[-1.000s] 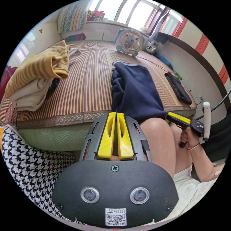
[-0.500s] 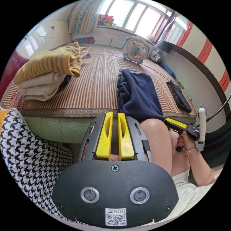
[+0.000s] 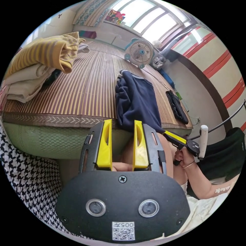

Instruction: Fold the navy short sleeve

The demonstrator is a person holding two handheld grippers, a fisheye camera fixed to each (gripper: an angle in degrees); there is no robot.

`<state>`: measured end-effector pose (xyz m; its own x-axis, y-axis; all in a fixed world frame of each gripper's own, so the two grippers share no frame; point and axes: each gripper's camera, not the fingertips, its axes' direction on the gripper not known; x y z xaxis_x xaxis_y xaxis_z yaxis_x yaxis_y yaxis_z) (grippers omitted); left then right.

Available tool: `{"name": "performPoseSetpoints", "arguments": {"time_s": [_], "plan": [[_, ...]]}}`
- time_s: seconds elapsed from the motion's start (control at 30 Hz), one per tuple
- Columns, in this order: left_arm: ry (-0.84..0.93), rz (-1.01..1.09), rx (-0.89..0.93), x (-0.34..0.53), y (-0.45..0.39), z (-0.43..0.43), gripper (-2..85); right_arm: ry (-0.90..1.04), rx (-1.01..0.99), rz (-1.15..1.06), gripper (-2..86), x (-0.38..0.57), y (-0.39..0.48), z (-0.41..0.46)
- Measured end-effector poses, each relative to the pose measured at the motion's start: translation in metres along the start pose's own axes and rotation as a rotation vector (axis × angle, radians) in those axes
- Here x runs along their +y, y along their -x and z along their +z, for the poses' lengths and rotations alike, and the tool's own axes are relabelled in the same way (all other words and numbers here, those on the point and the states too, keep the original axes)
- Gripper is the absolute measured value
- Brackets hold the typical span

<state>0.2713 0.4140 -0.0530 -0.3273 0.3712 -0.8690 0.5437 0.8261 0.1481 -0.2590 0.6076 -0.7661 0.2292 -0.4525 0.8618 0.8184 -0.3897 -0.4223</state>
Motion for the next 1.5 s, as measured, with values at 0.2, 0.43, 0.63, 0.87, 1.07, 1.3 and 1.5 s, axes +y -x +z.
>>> {"name": "performPoseSetpoints", "arguments": {"time_s": [0.2,0.43,0.63,0.87,1.07,1.3,1.5], "plan": [[0.054,0.053,-0.082,-0.009,-0.013,0.023,12.3,-0.002,0.000,-0.009,-1.3,-0.003,-0.008,0.002],[0.097,0.132,-0.176,-0.015,-0.031,0.034,11.3,0.022,-0.036,0.020,0.9,-0.008,-0.019,-0.013],[0.119,0.189,-0.189,-0.019,-0.048,0.046,8.5,-0.099,-0.100,0.031,8.0,-0.027,-0.049,-0.069],[0.132,0.179,-0.178,-0.023,-0.051,0.046,8.4,-0.335,-0.087,0.139,11.4,-0.101,-0.101,-0.091],[0.158,0.195,-0.209,-0.028,-0.059,0.046,8.3,-0.215,-0.094,0.214,10.8,-0.172,-0.130,0.000],[0.166,0.208,-0.189,-0.031,-0.059,0.042,7.7,-0.133,-0.179,0.215,9.6,-0.183,-0.152,0.051],[0.184,0.239,-0.209,-0.034,-0.064,0.033,6.6,-0.130,-0.205,0.179,1.7,-0.186,-0.157,0.046]]}}
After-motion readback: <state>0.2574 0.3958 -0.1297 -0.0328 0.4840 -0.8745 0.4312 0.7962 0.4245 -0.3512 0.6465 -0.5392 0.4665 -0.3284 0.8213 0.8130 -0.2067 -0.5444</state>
